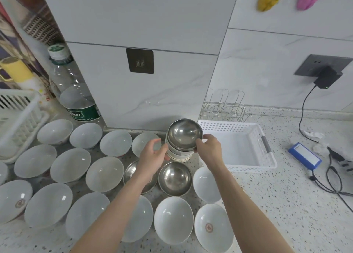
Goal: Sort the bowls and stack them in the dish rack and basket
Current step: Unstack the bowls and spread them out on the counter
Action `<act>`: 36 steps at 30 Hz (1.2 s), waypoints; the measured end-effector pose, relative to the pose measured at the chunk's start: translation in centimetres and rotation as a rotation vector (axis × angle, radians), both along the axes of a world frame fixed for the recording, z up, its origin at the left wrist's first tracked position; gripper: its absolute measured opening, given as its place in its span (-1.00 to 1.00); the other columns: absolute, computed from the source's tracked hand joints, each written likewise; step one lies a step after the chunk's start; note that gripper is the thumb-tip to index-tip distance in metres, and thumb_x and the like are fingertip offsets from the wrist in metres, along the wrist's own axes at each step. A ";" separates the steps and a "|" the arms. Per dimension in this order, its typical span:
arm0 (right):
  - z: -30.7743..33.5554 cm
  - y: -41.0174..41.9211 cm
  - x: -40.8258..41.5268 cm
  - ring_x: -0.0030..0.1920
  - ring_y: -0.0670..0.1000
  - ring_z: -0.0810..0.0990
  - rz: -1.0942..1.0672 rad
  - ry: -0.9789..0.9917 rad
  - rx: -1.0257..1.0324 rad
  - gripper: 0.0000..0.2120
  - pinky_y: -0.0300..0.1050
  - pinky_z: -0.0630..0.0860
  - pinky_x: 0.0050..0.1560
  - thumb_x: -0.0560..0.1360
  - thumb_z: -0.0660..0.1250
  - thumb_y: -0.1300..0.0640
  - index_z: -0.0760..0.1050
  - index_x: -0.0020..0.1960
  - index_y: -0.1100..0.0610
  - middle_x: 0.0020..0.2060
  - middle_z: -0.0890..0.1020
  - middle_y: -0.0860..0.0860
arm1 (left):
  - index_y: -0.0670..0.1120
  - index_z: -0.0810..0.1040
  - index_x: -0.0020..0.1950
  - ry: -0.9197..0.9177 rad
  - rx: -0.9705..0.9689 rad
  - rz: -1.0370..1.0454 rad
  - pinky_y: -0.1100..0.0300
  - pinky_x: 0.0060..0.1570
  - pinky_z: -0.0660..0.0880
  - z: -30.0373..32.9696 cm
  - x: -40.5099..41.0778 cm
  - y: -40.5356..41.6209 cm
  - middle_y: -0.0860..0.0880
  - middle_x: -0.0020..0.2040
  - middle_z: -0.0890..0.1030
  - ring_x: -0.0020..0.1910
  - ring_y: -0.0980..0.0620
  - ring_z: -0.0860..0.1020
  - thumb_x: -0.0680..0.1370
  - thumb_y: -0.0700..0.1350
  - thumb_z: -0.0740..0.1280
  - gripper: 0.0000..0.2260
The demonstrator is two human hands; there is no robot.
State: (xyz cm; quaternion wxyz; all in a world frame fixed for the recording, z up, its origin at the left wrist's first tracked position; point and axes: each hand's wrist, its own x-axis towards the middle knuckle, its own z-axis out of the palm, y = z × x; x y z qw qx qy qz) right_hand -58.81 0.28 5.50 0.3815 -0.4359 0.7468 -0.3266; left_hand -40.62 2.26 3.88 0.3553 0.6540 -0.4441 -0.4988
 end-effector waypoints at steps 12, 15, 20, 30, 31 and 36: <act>2.6 -0.1 1.7 -0.41 -0.24 0.54 0.118 -0.140 -0.111 -0.75 -0.32 0.44 -0.36 0.51 0.25 0.04 0.53 0.16 0.00 -0.44 0.67 -0.07 | -0.05 0.52 0.15 0.362 0.026 0.088 0.32 -0.66 0.13 3.0 0.8 -1.3 -0.17 -0.26 0.72 -0.63 0.13 0.18 0.53 -0.17 0.30 -0.80; 2.1 -0.2 0.9 -0.21 -0.15 0.59 0.054 -0.107 -0.078 -0.66 -0.18 0.44 -0.22 0.51 0.23 -0.17 0.52 0.17 -0.01 -0.40 0.69 -0.05 | -0.11 0.55 0.01 0.375 0.013 0.129 0.32 -0.64 0.11 2.7 1.9 -1.1 -0.17 -0.29 0.70 -0.60 0.13 0.19 0.52 -0.19 0.27 -0.88; -0.6 0.0 0.1 0.10 0.04 0.59 0.033 0.151 0.168 -0.44 -0.01 0.46 0.10 0.52 0.19 -0.18 0.34 0.41 0.10 -0.03 0.69 0.06 | -0.10 0.54 -0.09 0.409 0.034 0.189 0.33 -0.63 0.12 1.9 4.3 -0.6 -0.14 -0.33 0.68 -0.58 0.13 0.19 0.54 -0.19 0.27 -0.93; -1.0 -0.2 1.7 -0.44 -0.09 0.43 0.020 0.063 0.136 -0.72 -0.26 0.32 -0.47 0.49 0.14 0.25 0.50 0.15 0.19 -0.43 0.63 0.03 | -0.19 0.47 -0.03 0.454 0.115 0.258 0.34 -0.67 0.12 0.6 6.3 1.3 -0.13 -0.34 0.66 -0.55 0.10 0.19 0.57 -0.21 0.24 -0.94; -1.0 -0.1 1.8 -0.47 -0.11 0.42 0.014 0.062 0.124 -0.73 -0.30 0.30 -0.50 0.50 0.14 0.25 0.50 0.14 0.19 -0.43 0.63 0.03 | -0.19 0.47 -0.05 0.458 0.117 0.260 0.34 -0.67 0.13 0.5 6.5 1.4 -0.13 -0.34 0.66 -0.56 0.11 0.20 0.57 -0.21 0.24 -0.95; -0.8 0.3 1.6 -0.51 -0.18 0.49 -0.073 -0.047 0.032 -0.71 -0.27 0.35 -0.44 0.48 0.13 0.29 0.54 0.12 0.18 -0.49 0.61 0.02 | -0.18 0.47 -0.07 0.463 0.128 0.262 0.33 -0.65 0.11 0.4 7.1 2.0 -0.12 -0.35 0.67 -0.57 0.10 0.20 0.56 -0.22 0.24 -0.95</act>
